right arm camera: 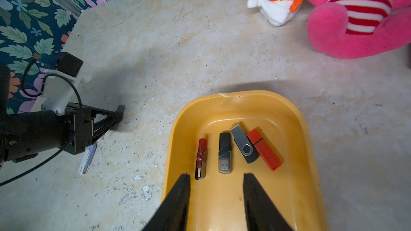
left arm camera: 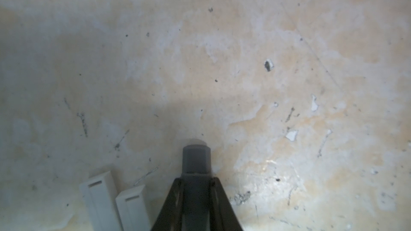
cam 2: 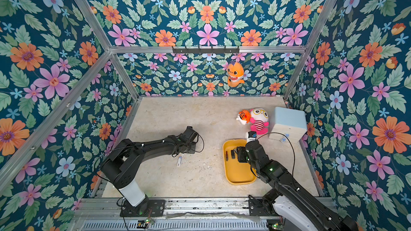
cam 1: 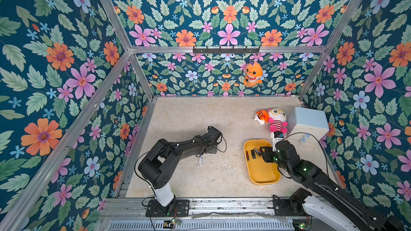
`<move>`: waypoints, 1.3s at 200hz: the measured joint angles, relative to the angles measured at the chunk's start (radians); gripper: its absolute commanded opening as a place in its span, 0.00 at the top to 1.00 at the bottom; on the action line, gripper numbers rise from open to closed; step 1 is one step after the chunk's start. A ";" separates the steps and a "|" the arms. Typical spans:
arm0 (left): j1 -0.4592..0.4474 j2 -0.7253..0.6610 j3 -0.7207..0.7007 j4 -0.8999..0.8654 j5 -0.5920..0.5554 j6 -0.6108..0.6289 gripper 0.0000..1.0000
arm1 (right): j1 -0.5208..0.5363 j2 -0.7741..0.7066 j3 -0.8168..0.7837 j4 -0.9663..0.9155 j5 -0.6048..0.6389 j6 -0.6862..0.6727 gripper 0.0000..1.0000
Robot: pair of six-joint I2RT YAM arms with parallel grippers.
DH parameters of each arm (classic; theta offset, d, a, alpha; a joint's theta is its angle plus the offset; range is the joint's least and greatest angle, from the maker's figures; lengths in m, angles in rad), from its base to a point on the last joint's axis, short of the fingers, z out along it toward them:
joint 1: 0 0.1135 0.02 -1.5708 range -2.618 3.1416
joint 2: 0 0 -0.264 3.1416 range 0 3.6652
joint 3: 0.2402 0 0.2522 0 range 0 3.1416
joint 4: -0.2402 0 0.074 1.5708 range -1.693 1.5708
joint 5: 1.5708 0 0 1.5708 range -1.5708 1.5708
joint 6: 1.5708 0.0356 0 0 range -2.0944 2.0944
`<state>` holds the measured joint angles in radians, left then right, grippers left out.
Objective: Put the usb flash drive into the storage box
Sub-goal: Pick up the USB flash from the center of the board, then place the USB flash in the storage box.
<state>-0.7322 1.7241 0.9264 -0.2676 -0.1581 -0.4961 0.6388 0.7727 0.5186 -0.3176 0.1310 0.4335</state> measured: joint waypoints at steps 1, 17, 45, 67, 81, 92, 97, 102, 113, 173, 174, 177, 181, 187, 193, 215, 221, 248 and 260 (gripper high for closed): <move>-0.001 0.000 0.000 -0.001 0.001 0.000 0.87 | 0.000 0.000 0.000 0.000 0.000 0.000 0.55; -0.021 -0.024 0.016 -0.042 0.052 -0.027 0.88 | 0.000 -0.005 -0.002 -0.001 0.001 0.000 0.55; -0.090 -0.113 0.090 -0.089 0.076 -0.084 0.90 | 0.000 -0.026 -0.003 -0.002 0.020 0.004 0.55; -0.180 -0.171 0.147 -0.088 0.077 -0.156 0.91 | 0.000 -0.060 -0.005 -0.007 0.064 0.017 0.55; -0.247 -0.190 0.161 -0.067 0.085 -0.216 0.91 | -0.004 -0.087 -0.007 -0.021 0.116 0.021 0.52; -0.298 -0.191 0.162 -0.036 0.092 -0.269 0.91 | -0.025 -0.110 -0.008 -0.035 0.161 0.033 0.49; -0.318 -0.187 0.160 -0.018 0.095 -0.295 0.92 | -0.044 -0.120 -0.008 -0.037 0.180 0.041 0.48; -0.335 -0.181 0.159 -0.004 0.097 -0.317 0.91 | -0.063 -0.128 -0.008 -0.039 0.193 0.043 0.48; -0.377 -0.150 0.164 0.037 0.103 -0.373 0.92 | -0.134 -0.144 -0.008 -0.042 0.205 0.053 0.48; -0.529 0.184 0.438 0.164 0.122 -0.528 0.91 | -0.544 -0.080 -0.054 0.017 0.042 0.157 0.47; -0.530 0.188 0.441 0.165 0.122 -0.529 0.91 | -0.545 -0.079 -0.055 0.018 0.039 0.157 0.47; -0.533 0.203 0.450 0.168 0.123 -0.533 0.91 | -0.550 -0.074 -0.060 0.021 0.029 0.161 0.47; -0.535 0.217 0.457 0.171 0.123 -0.544 0.91 | -0.554 -0.071 -0.064 0.024 0.018 0.170 0.48; -0.537 0.240 0.467 0.177 0.123 -0.557 0.91 | -0.555 -0.066 -0.072 0.031 -0.001 0.178 0.48; -0.539 0.262 0.474 0.183 0.126 -0.569 0.91 | -0.557 -0.063 -0.083 0.039 -0.014 0.178 0.48; -0.544 0.323 0.485 0.193 0.133 -0.608 0.89 | -0.561 -0.067 -0.111 0.053 -0.047 0.199 0.47; -0.545 0.335 0.486 0.196 0.135 -0.615 0.88 | -0.561 -0.071 -0.114 0.056 -0.053 0.199 0.47; -0.555 0.383 0.501 0.218 0.161 -0.655 0.84 | -0.561 -0.086 -0.122 0.079 -0.065 0.200 0.47; -0.559 0.401 0.512 0.230 0.171 -0.657 0.83 | -0.561 -0.087 -0.126 0.082 -0.079 0.200 0.47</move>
<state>-1.2915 2.1254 1.4387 -0.0380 0.0124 -1.1530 0.0776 0.6861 0.3931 -0.2356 0.0525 0.6338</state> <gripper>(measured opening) 0.220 0.531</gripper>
